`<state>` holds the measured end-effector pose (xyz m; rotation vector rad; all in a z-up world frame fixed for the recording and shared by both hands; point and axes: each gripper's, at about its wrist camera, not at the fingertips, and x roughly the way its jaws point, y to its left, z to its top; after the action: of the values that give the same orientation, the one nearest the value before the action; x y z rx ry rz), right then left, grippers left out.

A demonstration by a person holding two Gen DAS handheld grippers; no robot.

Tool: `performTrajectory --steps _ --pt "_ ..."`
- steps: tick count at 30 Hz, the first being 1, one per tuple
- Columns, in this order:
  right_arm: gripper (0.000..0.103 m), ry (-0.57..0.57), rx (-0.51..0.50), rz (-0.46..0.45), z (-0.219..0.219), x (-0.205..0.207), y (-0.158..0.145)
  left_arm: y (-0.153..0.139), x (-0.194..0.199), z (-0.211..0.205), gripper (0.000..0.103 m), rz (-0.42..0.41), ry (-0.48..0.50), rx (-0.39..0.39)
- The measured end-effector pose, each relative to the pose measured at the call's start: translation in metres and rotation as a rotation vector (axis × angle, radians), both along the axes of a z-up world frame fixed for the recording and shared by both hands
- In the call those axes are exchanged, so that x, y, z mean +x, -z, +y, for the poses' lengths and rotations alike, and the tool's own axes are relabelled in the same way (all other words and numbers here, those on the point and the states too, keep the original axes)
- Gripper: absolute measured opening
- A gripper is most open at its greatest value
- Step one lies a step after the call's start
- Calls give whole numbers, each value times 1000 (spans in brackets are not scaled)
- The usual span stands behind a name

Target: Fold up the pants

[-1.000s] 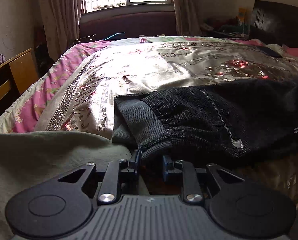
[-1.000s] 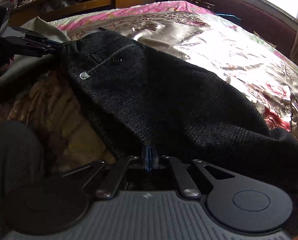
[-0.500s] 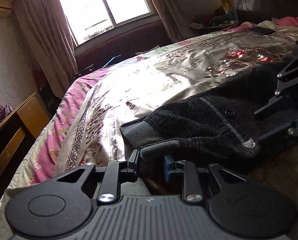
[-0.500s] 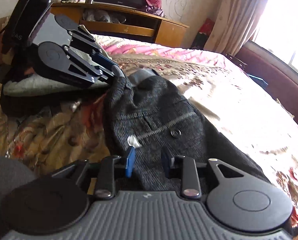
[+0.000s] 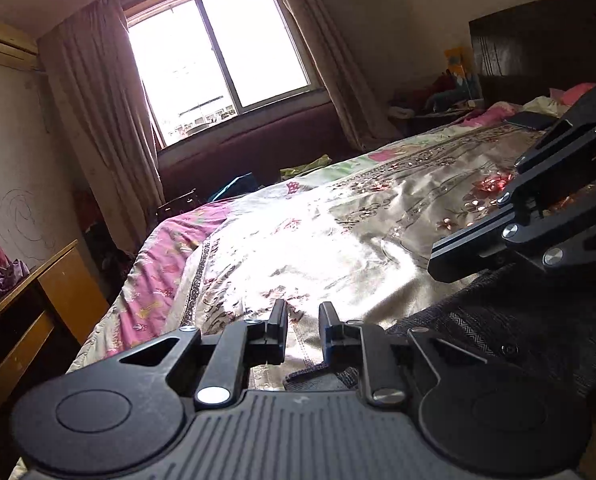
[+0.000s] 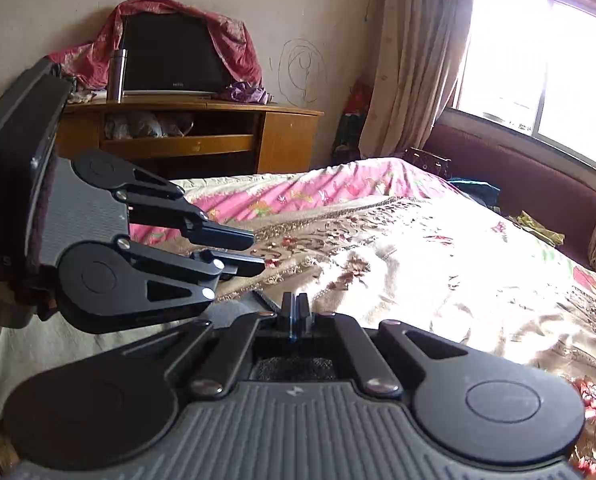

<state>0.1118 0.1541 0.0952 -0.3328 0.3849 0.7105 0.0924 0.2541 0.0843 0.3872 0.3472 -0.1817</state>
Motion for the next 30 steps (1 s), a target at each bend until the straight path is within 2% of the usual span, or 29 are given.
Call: performTrajectory --steps 3,6,10,15,17,18,19,21,23,25,27,30 --pt "9 -29 19 85 -2 -1 12 9 -8 18 33 53 -25 -10" --pt "21 -59 -50 145 -11 -20 40 17 -28 37 36 175 -12 -112" --pt "34 -164 -213 88 -5 -58 73 27 -60 39 50 245 -8 -119" --pt "42 -209 -330 -57 32 -68 95 34 -73 37 54 264 -12 -127" --pt "37 -201 -399 -80 50 -54 109 34 -70 37 54 288 -1 -157" --pt "30 -175 -399 -79 53 -48 110 33 -71 36 54 291 8 -163" --pt "16 -166 -364 -36 50 -42 105 31 -73 35 55 291 23 -168" --pt "13 -128 -261 45 40 -34 85 30 -74 32 56 291 50 -167" --pt "12 -100 -178 95 28 -29 67 30 -73 25 57 281 69 -129" --pt "12 -103 -99 167 17 -24 55 33 -68 13 58 247 73 -20" --pt "9 -113 -95 186 12 -22 50 31 -65 5 58 227 90 44" --pt "8 -151 -111 200 9 -19 50 28 -61 -2 60 217 142 89"
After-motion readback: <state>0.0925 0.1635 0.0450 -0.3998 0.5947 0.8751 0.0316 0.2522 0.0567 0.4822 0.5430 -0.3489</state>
